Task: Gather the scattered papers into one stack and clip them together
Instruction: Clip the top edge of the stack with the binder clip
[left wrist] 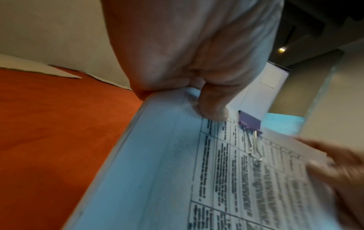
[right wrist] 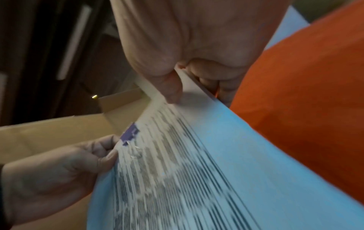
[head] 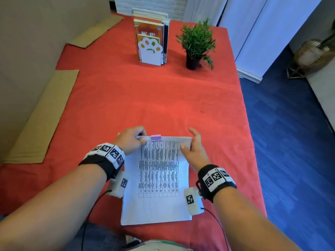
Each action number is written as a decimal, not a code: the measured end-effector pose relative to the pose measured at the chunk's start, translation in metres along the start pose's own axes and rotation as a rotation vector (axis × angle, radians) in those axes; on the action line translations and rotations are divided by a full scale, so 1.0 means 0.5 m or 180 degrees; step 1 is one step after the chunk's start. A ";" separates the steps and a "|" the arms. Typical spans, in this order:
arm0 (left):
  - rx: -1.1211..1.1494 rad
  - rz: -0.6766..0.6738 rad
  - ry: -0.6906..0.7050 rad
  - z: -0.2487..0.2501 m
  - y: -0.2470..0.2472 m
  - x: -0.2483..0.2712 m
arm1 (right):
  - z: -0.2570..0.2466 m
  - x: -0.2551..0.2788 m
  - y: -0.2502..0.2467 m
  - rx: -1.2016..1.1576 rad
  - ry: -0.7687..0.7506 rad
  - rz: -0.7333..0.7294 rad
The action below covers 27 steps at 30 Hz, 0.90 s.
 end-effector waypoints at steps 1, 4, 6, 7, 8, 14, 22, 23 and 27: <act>0.0143 0.0018 0.0028 0.002 -0.006 -0.002 | 0.015 0.003 0.004 -0.0128 0.0130 -0.0010; 0.0453 0.0195 -0.0006 -0.001 -0.035 -0.013 | 0.049 0.026 0.016 -0.0136 0.0332 -0.0115; 0.0512 0.0388 -0.0123 -0.015 -0.058 -0.024 | 0.060 0.051 0.020 0.0009 0.0331 -0.0265; 0.0549 0.0468 -0.0204 -0.025 -0.068 -0.030 | 0.068 0.062 0.022 0.0088 0.0344 -0.0346; 0.0591 0.0553 -0.0312 -0.033 -0.079 -0.035 | 0.081 0.066 0.023 0.0222 0.0359 -0.0389; 0.0700 0.1115 -0.0677 -0.060 -0.099 -0.034 | 0.119 0.057 -0.001 0.0412 0.0629 0.0025; -0.0347 0.0007 -0.1215 -0.121 0.059 0.093 | 0.127 -0.045 -0.094 0.0383 0.1249 0.0630; -0.0630 -0.0231 -0.1333 -0.141 0.079 0.119 | 0.128 -0.063 -0.105 0.0387 0.1326 0.0681; -0.1165 -0.0756 -0.1584 -0.169 0.121 0.193 | 0.107 -0.138 -0.135 0.0511 0.1476 0.0729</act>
Point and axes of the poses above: each hand's wrist, its own x-axis away from the middle knuckle, its own y-axis out of the palm, z = x × y, the point moved 6 cm from there along -x, towards the middle knuckle, and after that the axes turned 8 degrees about y, right-handed, at the moved point
